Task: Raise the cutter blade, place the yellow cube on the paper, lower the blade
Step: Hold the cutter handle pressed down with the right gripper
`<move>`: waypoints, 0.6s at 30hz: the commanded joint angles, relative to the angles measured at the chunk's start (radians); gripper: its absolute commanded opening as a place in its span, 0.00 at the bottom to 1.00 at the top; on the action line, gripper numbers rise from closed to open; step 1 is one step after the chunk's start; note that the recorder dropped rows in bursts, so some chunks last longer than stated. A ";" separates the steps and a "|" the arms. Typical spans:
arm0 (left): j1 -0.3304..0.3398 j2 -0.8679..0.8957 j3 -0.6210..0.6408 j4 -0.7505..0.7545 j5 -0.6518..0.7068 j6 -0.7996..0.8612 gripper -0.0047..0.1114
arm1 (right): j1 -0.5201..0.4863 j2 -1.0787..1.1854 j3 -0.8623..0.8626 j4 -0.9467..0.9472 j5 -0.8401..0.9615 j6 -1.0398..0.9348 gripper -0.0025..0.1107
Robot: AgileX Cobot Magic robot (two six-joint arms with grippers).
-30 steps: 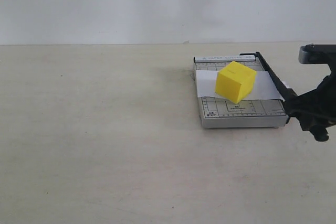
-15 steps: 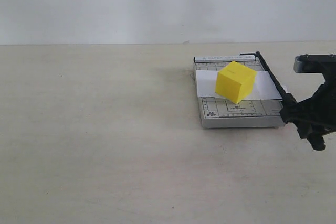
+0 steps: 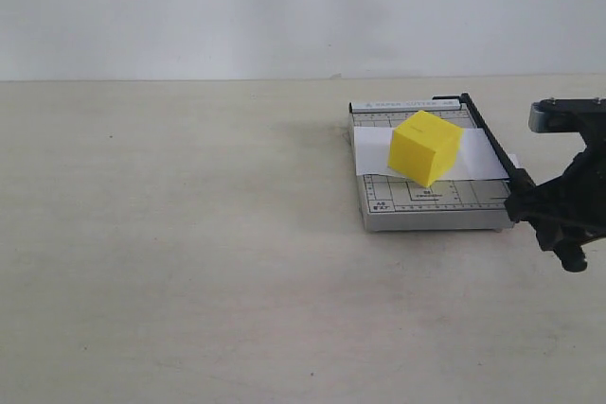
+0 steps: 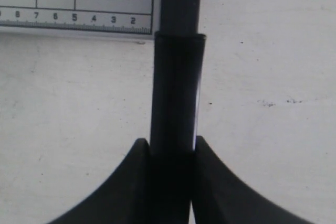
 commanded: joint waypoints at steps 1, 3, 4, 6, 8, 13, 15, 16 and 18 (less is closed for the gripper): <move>-0.004 -0.004 0.003 0.001 -0.001 -0.008 0.08 | 0.001 0.015 0.004 0.021 -0.011 -0.042 0.02; -0.004 -0.004 0.003 0.001 -0.001 -0.008 0.08 | 0.001 0.015 0.004 0.021 -0.011 -0.041 0.04; -0.004 -0.004 0.003 0.001 -0.001 -0.008 0.08 | 0.001 0.015 0.004 0.021 -0.011 -0.041 0.07; -0.004 -0.004 0.003 0.001 -0.001 -0.008 0.08 | 0.001 0.015 0.004 0.021 -0.009 -0.041 0.20; -0.004 -0.004 0.003 0.001 -0.001 -0.008 0.08 | 0.001 0.015 0.004 0.021 -0.014 -0.041 0.36; -0.004 -0.004 0.003 0.001 -0.001 -0.008 0.08 | 0.001 0.015 0.004 0.021 -0.030 -0.037 0.53; -0.004 -0.004 0.003 0.001 -0.001 -0.008 0.08 | 0.001 0.015 0.004 0.021 -0.032 -0.037 0.53; -0.004 -0.004 0.003 0.001 -0.001 -0.008 0.08 | 0.001 0.015 0.004 0.021 -0.032 -0.037 0.53; -0.004 -0.004 0.003 0.001 -0.001 -0.008 0.08 | 0.001 0.015 0.004 0.021 -0.032 -0.036 0.53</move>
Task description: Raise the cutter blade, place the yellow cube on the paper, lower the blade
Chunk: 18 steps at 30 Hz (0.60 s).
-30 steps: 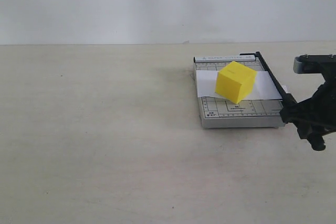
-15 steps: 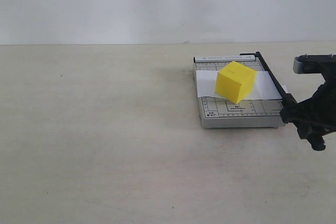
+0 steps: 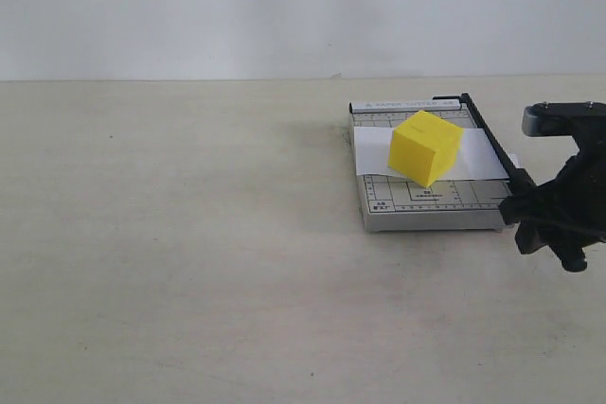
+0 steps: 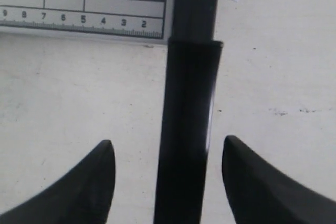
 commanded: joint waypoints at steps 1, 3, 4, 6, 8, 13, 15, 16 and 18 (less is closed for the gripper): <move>-0.004 -0.004 0.003 0.001 -0.001 -0.008 0.08 | 0.001 0.001 0.004 0.002 -0.011 -0.006 0.53; -0.004 -0.004 0.003 0.001 -0.001 -0.008 0.08 | 0.001 -0.006 -0.001 0.002 -0.003 -0.008 0.53; -0.004 -0.004 0.003 0.001 -0.001 -0.008 0.08 | 0.001 -0.012 -0.007 -0.005 0.009 -0.008 0.53; -0.004 -0.004 0.003 0.001 -0.001 -0.008 0.08 | 0.001 -0.038 -0.039 -0.017 0.046 -0.008 0.53; -0.004 -0.004 0.003 0.001 -0.001 -0.008 0.08 | 0.001 -0.080 -0.081 -0.027 0.099 -0.008 0.53; -0.004 -0.004 0.003 0.001 -0.001 -0.008 0.08 | 0.001 -0.220 -0.197 -0.067 0.245 0.078 0.53; -0.004 -0.004 0.003 0.001 -0.001 -0.008 0.08 | 0.001 -0.291 -0.215 -0.089 0.274 0.150 0.49; -0.004 -0.004 0.003 0.001 -0.001 -0.008 0.08 | 0.001 -0.339 -0.215 -0.092 0.276 0.177 0.42; -0.004 -0.004 0.003 0.001 -0.001 -0.008 0.08 | 0.001 -0.439 -0.191 -0.092 0.249 0.207 0.22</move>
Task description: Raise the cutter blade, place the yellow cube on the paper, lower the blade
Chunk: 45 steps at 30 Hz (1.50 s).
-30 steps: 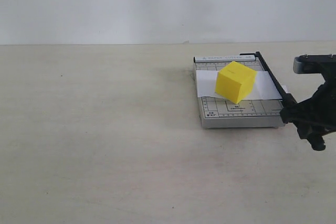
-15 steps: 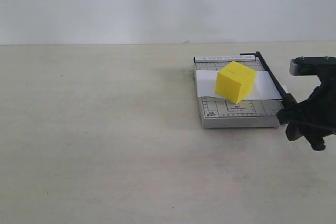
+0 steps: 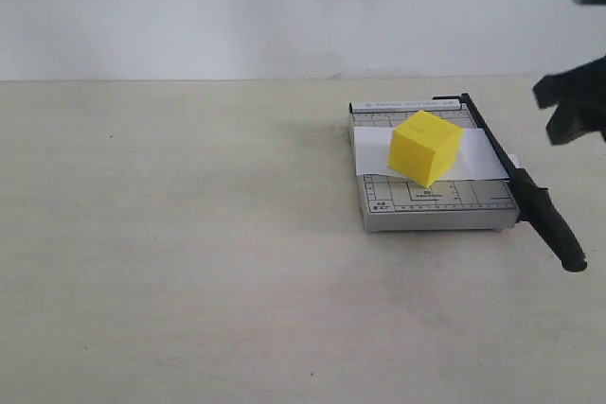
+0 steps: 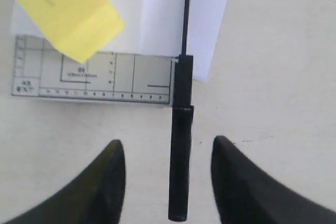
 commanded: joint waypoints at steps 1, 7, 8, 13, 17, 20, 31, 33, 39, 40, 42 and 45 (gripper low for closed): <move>-0.004 -0.004 0.003 0.001 -0.001 -0.008 0.08 | 0.001 -0.229 0.039 -0.012 -0.029 0.076 0.11; -0.004 -0.004 0.003 0.001 -0.001 -0.008 0.08 | 0.001 -0.695 0.320 0.042 -0.319 0.079 0.02; -0.004 -0.004 0.003 0.001 -0.001 -0.008 0.08 | 0.001 -0.778 0.364 0.046 -0.342 0.074 0.02; -0.004 -0.004 0.003 0.001 -0.001 -0.008 0.08 | 0.001 -1.104 0.503 0.046 -0.391 -0.064 0.02; -0.004 -0.004 0.003 0.001 -0.001 -0.008 0.08 | 0.001 -1.246 0.610 0.025 -0.422 -0.182 0.02; -0.004 -0.004 0.003 0.001 -0.001 -0.008 0.08 | 0.001 -1.289 0.673 0.026 -0.366 -0.168 0.02; -0.004 -0.004 0.003 0.001 -0.001 -0.008 0.08 | 0.001 -1.328 0.678 -0.141 -0.382 -0.074 0.02; -0.004 -0.004 0.003 0.001 -0.001 -0.008 0.08 | 0.001 -1.328 0.723 -0.161 -0.416 -0.001 0.02; -0.004 -0.004 0.003 0.001 -0.001 -0.008 0.08 | -0.027 -1.387 1.044 -0.223 -0.809 0.146 0.02; -0.004 -0.004 0.003 0.001 -0.001 -0.008 0.08 | -0.038 -1.402 1.067 -0.208 -0.852 0.156 0.02; -0.004 -0.004 0.003 0.001 -0.001 -0.008 0.08 | -0.052 -1.409 1.067 -0.189 -0.676 0.168 0.02; -0.004 -0.004 0.003 0.001 -0.001 -0.008 0.08 | -0.059 -1.409 1.067 -0.214 -0.542 0.168 0.02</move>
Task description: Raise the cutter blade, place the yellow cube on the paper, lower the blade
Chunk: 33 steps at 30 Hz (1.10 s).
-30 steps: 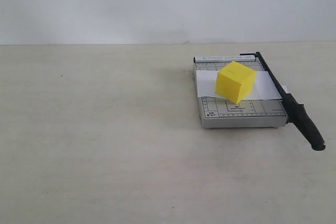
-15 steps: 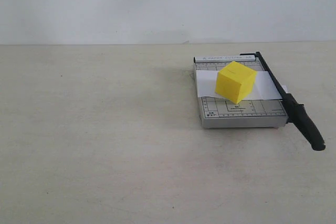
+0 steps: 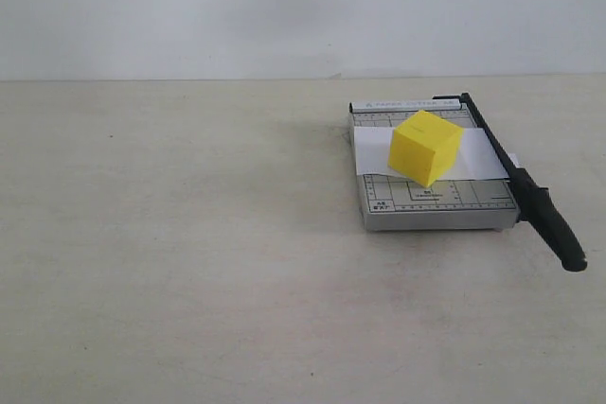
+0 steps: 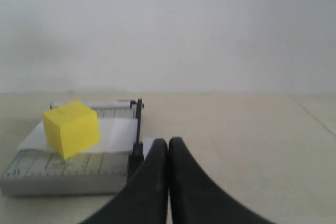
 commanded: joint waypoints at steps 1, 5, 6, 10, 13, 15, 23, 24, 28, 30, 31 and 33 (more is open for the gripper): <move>-0.004 -0.004 0.003 0.001 -0.001 -0.008 0.08 | -0.012 -0.008 0.008 -0.018 0.190 0.012 0.02; -0.004 -0.004 0.003 0.001 -0.001 -0.008 0.08 | -0.012 -0.008 0.008 -0.039 0.233 -0.006 0.02; -0.004 -0.004 0.003 0.001 -0.001 -0.008 0.08 | -0.012 -0.008 0.008 -0.045 0.233 0.000 0.02; -0.004 -0.004 0.003 0.001 -0.001 -0.008 0.08 | -0.012 -0.008 0.008 -0.045 0.230 0.010 0.02; -0.004 -0.004 0.003 0.001 -0.001 -0.008 0.08 | -0.012 -0.008 0.008 -0.043 0.230 0.078 0.02; -0.004 -0.004 0.003 0.001 -0.001 -0.008 0.08 | -0.012 -0.008 0.008 -0.047 0.230 0.081 0.02; -0.004 -0.004 0.003 0.001 -0.001 -0.008 0.08 | -0.063 -0.008 0.008 -0.057 0.230 0.073 0.02; -0.004 -0.004 0.003 0.001 -0.001 -0.008 0.08 | -0.056 -0.008 0.008 -0.057 0.230 0.060 0.02; -0.004 -0.004 0.003 0.001 -0.001 -0.008 0.08 | -0.043 -0.008 0.008 -0.057 0.230 0.046 0.02; -0.004 -0.004 0.003 0.001 -0.001 -0.008 0.08 | -0.043 -0.008 0.008 -0.055 0.228 0.047 0.02; -0.004 -0.004 0.003 0.001 -0.001 -0.008 0.08 | -0.043 -0.008 0.008 -0.055 0.228 0.047 0.02; -0.004 -0.004 0.003 0.001 -0.001 -0.008 0.08 | -0.043 -0.008 0.008 -0.055 0.228 0.047 0.02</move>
